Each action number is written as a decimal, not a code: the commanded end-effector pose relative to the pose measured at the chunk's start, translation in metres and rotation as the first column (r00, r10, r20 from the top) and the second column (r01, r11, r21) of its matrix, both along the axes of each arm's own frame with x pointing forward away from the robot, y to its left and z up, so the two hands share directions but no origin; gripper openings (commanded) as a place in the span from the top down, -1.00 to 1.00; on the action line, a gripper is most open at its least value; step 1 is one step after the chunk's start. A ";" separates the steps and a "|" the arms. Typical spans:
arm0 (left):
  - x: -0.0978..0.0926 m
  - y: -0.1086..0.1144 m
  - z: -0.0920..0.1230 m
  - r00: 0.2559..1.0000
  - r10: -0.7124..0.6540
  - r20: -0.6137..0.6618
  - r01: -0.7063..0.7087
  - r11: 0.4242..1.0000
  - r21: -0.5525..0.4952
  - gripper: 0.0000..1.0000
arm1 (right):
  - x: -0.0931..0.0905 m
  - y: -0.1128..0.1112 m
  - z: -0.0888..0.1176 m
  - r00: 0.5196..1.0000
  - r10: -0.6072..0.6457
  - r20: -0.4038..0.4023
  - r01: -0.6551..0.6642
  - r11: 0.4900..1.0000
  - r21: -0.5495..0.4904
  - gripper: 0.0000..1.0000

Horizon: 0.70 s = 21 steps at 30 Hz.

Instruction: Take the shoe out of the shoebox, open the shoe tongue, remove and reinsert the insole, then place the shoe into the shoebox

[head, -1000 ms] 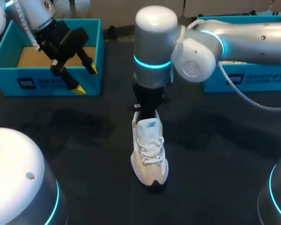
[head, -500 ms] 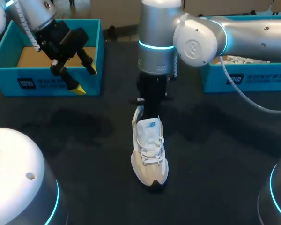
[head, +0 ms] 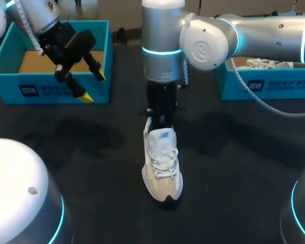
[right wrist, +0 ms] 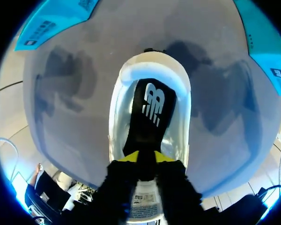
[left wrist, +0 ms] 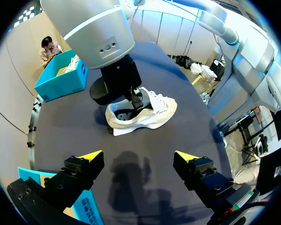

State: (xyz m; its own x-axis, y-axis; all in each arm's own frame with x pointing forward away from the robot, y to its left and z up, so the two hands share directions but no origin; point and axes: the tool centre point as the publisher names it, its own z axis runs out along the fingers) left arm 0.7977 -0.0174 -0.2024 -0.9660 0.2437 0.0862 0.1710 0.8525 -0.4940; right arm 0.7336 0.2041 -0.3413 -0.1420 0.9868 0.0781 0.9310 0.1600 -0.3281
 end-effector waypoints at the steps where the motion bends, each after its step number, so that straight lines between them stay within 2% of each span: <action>1: 0.000 0.001 0.000 1.000 -0.001 0.000 0.001 1.000 0.003 -1.00 | -0.003 -0.001 -0.004 1.000 -0.007 0.006 0.007 1.000 0.005 -1.00; 12: 0.000 0.001 0.000 1.000 -0.001 0.000 0.001 1.000 0.003 -1.00 | -0.005 0.000 -0.005 1.000 0.000 0.013 0.000 1.000 0.000 -1.00; 16: 0.000 0.001 0.000 1.000 -0.001 0.000 0.001 1.000 0.003 -1.00 | -0.005 0.000 -0.004 1.000 -0.007 -0.020 0.006 0.999 -0.035 -1.00; 21: 0.000 0.001 0.000 1.000 -0.001 0.000 0.001 1.000 0.003 -1.00 | -0.007 -0.001 0.002 1.000 -0.022 -0.022 0.021 0.999 -0.050 -1.00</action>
State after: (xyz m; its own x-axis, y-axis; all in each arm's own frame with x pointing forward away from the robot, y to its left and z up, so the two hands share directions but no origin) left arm 0.7977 -0.0175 -0.2025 -0.9660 0.2438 0.0863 0.1710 0.8524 -0.4941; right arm 0.7272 0.2012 -0.3423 -0.1258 0.9911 0.0439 0.9258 0.1332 -0.3539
